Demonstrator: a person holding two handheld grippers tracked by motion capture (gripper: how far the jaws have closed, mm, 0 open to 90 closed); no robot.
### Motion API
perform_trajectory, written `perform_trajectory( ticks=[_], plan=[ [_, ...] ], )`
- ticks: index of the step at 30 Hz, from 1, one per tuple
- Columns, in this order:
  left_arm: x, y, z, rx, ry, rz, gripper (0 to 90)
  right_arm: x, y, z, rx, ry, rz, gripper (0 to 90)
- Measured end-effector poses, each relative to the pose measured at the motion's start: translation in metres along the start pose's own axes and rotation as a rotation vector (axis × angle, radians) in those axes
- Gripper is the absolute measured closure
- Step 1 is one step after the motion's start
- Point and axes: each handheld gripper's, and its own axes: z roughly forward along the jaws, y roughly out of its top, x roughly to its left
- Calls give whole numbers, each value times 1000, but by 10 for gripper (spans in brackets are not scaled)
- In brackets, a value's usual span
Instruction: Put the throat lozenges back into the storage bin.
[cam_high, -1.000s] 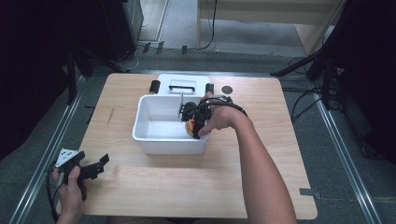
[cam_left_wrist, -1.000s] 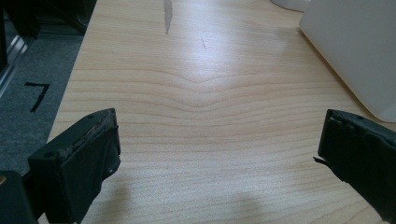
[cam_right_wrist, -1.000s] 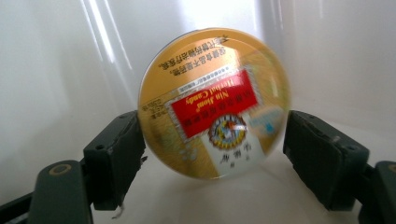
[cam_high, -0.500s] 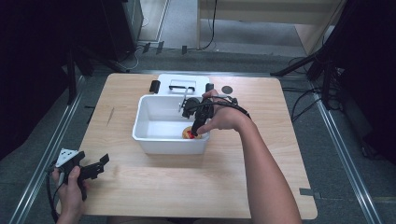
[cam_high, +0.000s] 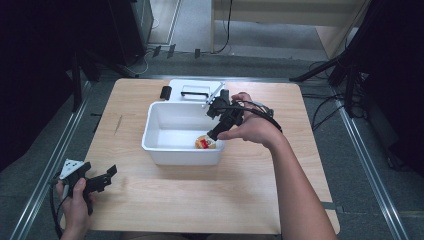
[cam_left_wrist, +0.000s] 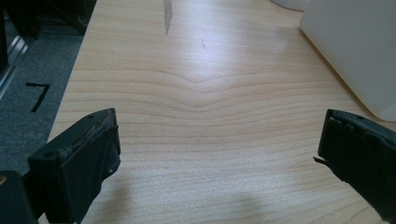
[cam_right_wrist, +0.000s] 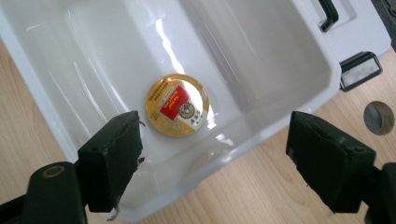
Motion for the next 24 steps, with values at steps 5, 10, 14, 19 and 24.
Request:
perform_trajectory(
  ticks=[5,10,14,19,24],
  plan=[
    [0,0,-1,3,-1,5,0,-2,-13,-7,-18,-5,29,178],
    [0,0,0,4,2,6,0,-6,-35,-14,-25,-23,67,167],
    [0,0,0,2,3,3,0,-11,-54,-18,-48,-48,125,161],
    [0,0,0,1,3,3,0,-17,-80,-19,-86,-106,173,161],
    [-1,0,0,2,6,5,0,-20,-107,-17,-108,-139,252,138]
  ],
)
